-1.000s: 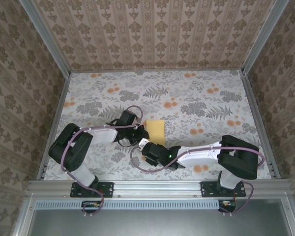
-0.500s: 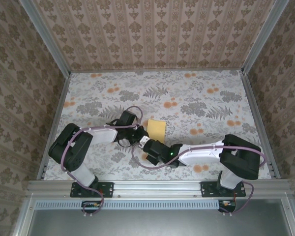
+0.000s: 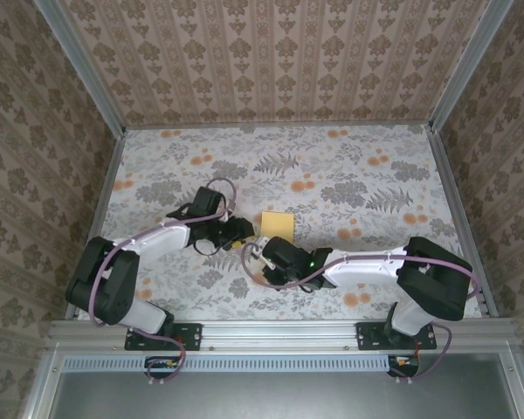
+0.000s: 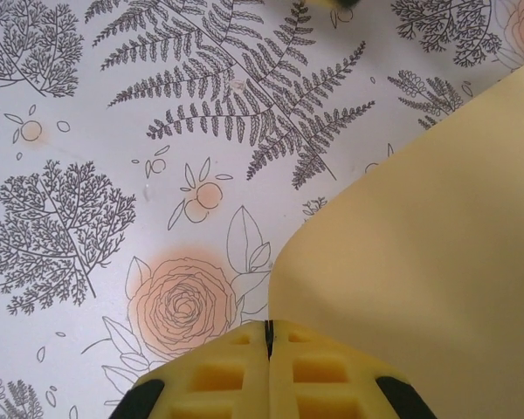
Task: Fold a paper plane with a square sheet of paper (fold left side to right side)
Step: Third fold the triangle at the center of the table.
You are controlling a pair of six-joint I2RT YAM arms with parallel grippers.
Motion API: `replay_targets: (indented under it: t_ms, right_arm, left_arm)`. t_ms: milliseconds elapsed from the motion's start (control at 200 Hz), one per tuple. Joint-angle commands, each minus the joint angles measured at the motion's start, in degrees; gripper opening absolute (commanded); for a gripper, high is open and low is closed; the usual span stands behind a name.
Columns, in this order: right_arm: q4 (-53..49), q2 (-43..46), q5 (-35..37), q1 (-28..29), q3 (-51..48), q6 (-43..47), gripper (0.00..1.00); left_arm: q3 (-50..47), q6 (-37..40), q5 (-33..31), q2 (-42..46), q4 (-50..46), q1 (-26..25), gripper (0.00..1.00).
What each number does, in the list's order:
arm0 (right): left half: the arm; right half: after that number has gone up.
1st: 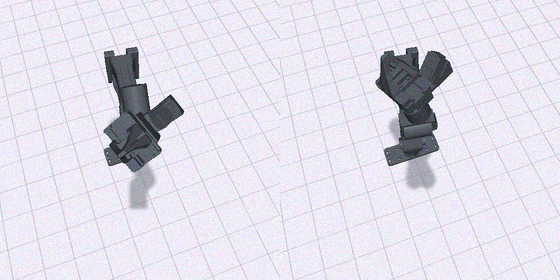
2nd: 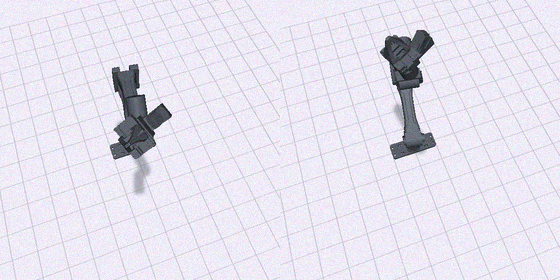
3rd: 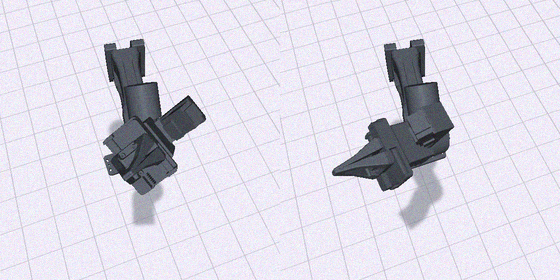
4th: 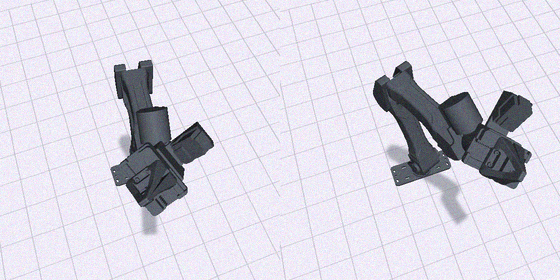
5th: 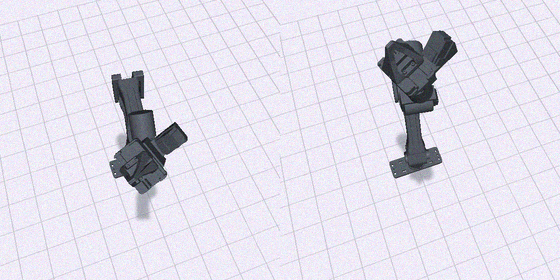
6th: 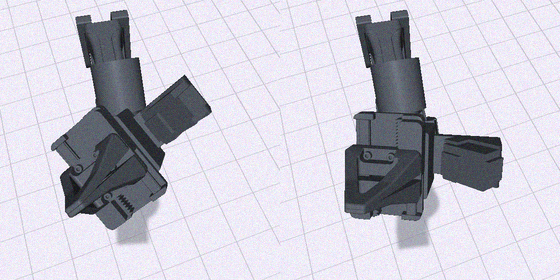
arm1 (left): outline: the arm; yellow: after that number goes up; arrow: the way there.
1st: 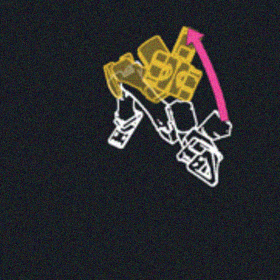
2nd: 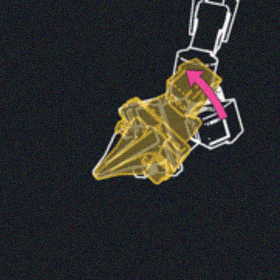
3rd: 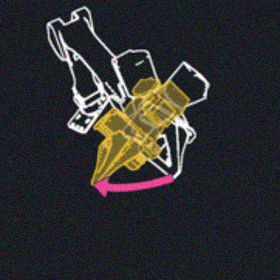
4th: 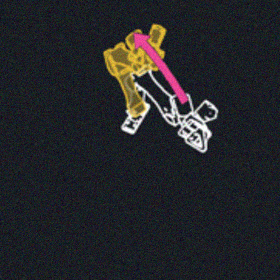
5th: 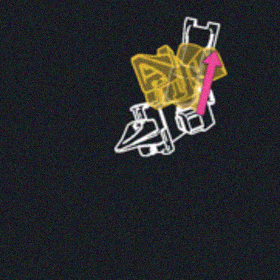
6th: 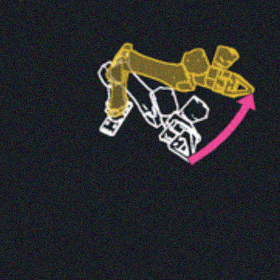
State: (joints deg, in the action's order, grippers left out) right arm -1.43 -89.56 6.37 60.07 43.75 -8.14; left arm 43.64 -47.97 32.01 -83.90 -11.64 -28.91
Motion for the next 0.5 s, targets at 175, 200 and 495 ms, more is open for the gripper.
replay_targets:
  t_ms: [175,200,495]
  right_arm:
    - [1.0,1.7,-7.6,-2.5,-1.3,-2.6,0.00]
    - [0.9,1.7,-7.8,-2.7,-1.2,-2.7,0.00]
    - [0.6,1.0,-8.9,-3.4,-0.9,-3.3,0.00]
  left_arm:
    - [11.5,9.6,6.1,-7.6,-2.4,0.4,0.27]
    - [12.5,9.9,6.8,-8.7,-2.3,0.3,0.26]
    - [25.0,14.0,9.6,-23.3,-4.4,-3.2,0.20]
